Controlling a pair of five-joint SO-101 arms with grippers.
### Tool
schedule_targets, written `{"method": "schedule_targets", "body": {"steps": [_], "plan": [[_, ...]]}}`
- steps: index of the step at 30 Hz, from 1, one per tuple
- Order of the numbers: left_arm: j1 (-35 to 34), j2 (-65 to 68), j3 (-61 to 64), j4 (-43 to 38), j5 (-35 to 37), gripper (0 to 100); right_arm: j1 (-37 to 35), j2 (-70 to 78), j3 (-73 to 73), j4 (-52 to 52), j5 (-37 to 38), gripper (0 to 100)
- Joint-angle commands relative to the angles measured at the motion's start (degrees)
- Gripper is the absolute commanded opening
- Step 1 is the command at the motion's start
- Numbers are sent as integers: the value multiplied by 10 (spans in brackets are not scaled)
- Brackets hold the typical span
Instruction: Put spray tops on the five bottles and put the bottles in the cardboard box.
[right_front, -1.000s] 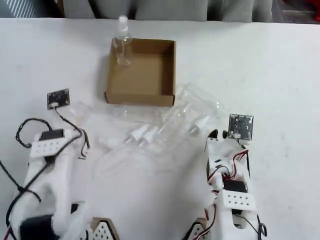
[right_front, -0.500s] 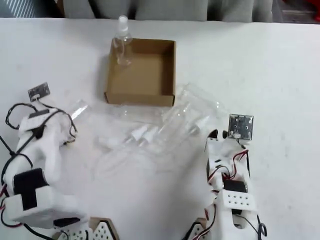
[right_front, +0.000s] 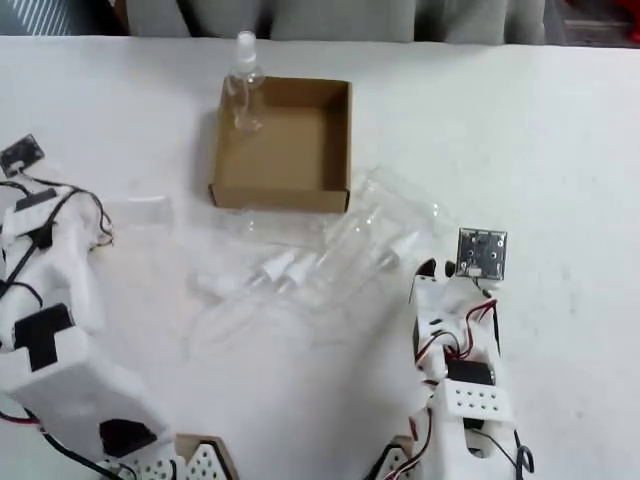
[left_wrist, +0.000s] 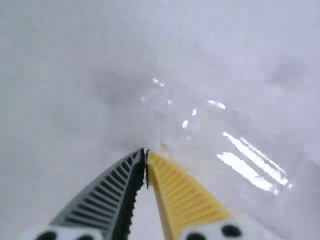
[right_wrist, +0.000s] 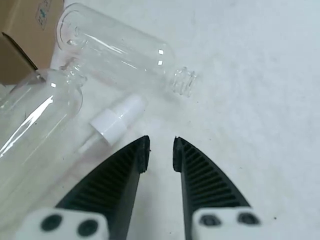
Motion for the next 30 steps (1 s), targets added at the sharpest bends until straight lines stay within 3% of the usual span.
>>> {"method": "schedule_targets", "body": {"steps": [1,6,16,20,24,30], "plan": [[4,19,-75,-3,27,24,3,-6,-4,-7,6,63],[22,53,-142,16,65,24,3,-6,-4,-7,6,63],[29,17,-306,273,86,24,2,-6,-4,-7,6,63],[28,7,-333,333,87,127,2,-6,-4,-7,6,63],[23,10,-332,352,92,245,2,-6,-4,-7,6,63],[-3,21,-300,325,137,252,2,-6,-4,-7,6,63]]}}
